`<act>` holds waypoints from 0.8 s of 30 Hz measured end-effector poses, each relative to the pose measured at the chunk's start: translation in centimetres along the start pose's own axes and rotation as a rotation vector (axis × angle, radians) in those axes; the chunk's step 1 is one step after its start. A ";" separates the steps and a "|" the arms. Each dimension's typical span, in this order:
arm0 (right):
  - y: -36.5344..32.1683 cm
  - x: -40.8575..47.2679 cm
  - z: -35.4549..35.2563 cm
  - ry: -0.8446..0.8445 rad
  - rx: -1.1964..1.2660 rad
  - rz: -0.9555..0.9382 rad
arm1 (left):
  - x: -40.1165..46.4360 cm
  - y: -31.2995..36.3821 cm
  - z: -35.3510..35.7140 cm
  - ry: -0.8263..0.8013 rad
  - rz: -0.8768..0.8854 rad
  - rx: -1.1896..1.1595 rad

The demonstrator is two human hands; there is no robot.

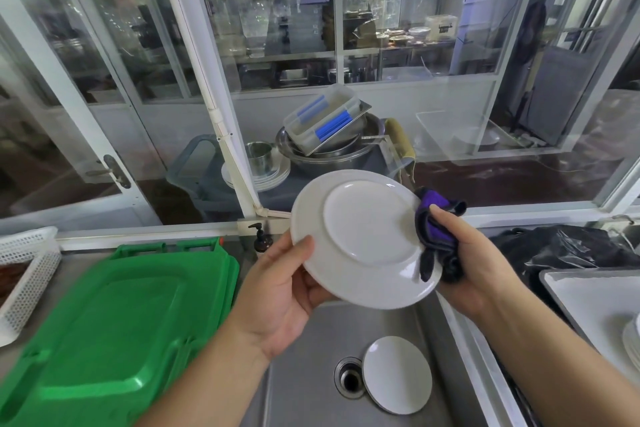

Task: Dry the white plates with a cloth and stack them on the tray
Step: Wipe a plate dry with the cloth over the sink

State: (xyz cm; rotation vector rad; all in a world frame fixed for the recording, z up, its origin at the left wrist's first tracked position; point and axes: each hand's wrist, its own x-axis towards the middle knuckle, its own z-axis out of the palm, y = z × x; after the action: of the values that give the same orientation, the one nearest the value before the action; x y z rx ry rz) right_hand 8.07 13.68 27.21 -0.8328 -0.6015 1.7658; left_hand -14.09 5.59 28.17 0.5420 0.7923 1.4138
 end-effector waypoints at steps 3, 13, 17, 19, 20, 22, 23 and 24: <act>2.2 -0.1 -0.3 0.046 0.048 -0.007 | -0.2 -1.5 0.7 0.058 0.051 -0.070; 5.1 -0.7 -2.1 0.128 0.161 -0.023 | -1.0 -5.1 0.9 0.038 -0.011 -0.108; 1.6 -1.0 -2.1 0.057 0.074 0.018 | 0.3 -2.6 -0.7 0.043 -0.086 -0.111; 0.2 -1.0 -2.0 0.024 0.019 0.027 | 1.0 -1.2 -1.1 0.024 -0.107 -0.076; -0.4 -0.9 -2.0 0.021 -0.012 0.026 | 1.3 -0.5 -1.2 0.008 -0.105 -0.036; -1.3 -0.7 -1.9 0.007 -0.051 0.025 | 1.4 0.3 -1.3 -0.035 -0.093 0.032; -1.7 -0.7 -1.8 0.000 -0.063 0.033 | 1.4 0.4 -1.3 -0.052 -0.092 0.044; -2.0 -0.7 -1.7 -0.005 -0.066 0.040 | 1.3 0.4 -1.3 -0.062 -0.086 0.049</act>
State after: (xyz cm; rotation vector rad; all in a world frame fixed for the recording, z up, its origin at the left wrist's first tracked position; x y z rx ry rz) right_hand 10.70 13.68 27.75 -0.8914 -0.6543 1.7926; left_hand -15.37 6.77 27.49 0.5801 0.7932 1.2957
